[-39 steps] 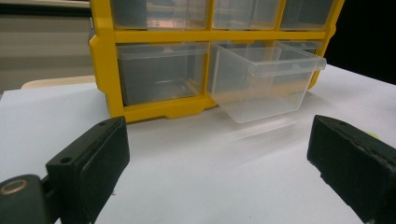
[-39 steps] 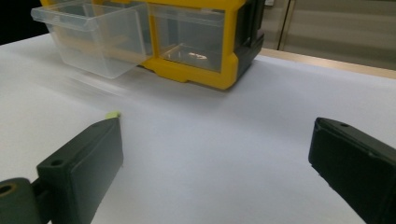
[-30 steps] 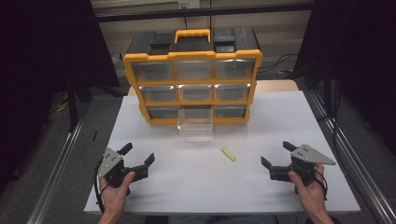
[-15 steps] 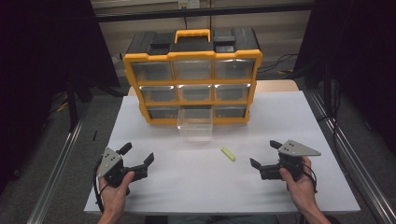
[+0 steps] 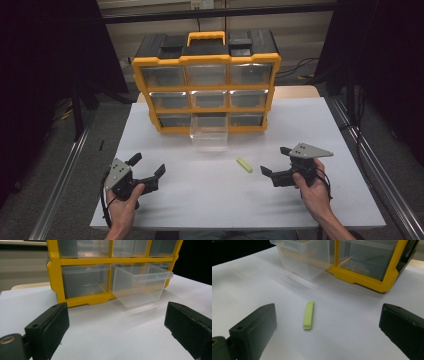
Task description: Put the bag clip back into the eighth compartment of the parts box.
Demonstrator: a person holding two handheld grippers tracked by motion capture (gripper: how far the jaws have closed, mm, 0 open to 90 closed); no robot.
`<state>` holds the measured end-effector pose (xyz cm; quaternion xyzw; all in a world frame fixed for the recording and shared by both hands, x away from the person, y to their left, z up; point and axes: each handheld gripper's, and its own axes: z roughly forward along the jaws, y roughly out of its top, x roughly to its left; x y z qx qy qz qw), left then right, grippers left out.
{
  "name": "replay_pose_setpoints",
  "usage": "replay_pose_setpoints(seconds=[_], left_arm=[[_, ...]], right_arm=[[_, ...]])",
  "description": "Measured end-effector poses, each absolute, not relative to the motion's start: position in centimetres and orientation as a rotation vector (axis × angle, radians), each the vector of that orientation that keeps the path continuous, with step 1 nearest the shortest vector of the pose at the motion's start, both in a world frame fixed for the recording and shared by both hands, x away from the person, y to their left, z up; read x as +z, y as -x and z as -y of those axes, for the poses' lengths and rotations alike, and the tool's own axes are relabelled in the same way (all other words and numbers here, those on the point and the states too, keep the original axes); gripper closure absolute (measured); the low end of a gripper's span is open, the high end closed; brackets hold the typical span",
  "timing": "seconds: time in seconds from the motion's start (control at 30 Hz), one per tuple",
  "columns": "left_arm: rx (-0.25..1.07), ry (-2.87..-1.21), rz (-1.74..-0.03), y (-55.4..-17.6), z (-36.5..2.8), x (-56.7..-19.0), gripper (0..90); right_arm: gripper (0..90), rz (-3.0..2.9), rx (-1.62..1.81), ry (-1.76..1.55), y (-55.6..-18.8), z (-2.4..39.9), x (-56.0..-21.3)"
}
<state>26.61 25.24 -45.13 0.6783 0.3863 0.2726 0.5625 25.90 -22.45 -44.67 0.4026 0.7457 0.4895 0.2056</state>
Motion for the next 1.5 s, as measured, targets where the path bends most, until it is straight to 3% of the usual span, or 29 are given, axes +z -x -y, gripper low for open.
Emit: replay_pose_setpoints(seconds=[0.77, 1.5], left_arm=[[0.638, -1.596, -0.905, -26.6, -25.3, -45.1, 5.8], [0.635, -1.601, -0.897, -26.6, -25.3, -45.1, 5.7]], right_arm=[[1.3, -2.225, 1.389, -1.108, -30.2, 19.3, -43.4], [5.3, -2.591, 1.110, -1.127, -33.2, 17.8, -43.1]])
